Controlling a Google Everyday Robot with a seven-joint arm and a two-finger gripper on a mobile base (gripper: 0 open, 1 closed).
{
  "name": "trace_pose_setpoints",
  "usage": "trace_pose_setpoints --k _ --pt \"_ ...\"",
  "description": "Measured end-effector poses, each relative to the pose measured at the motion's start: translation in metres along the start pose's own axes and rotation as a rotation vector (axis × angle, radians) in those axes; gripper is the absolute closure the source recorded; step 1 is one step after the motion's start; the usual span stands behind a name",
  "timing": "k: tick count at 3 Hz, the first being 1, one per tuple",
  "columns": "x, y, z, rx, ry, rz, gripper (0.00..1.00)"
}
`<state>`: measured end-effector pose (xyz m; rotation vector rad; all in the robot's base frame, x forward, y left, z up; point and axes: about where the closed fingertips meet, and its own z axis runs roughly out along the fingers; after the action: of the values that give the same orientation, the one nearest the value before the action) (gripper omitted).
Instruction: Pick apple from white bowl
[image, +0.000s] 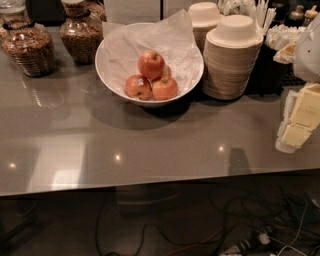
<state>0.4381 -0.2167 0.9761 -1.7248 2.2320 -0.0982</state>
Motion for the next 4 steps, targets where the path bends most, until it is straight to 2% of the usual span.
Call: trace_pose_setpoints --k 1,2,3,4 --pt "0.0 0.0 0.0 0.0 0.0 0.0 0.0" --pt "-0.003 -0.002 0.008 -0.004 -0.048 0.011 0.0" --pt "-0.012 -0.007 0.034 -0.007 -0.158 0.036 0.0" --pt "-0.033 -0.021 0.064 0.017 -0.336 0.074 0.0"
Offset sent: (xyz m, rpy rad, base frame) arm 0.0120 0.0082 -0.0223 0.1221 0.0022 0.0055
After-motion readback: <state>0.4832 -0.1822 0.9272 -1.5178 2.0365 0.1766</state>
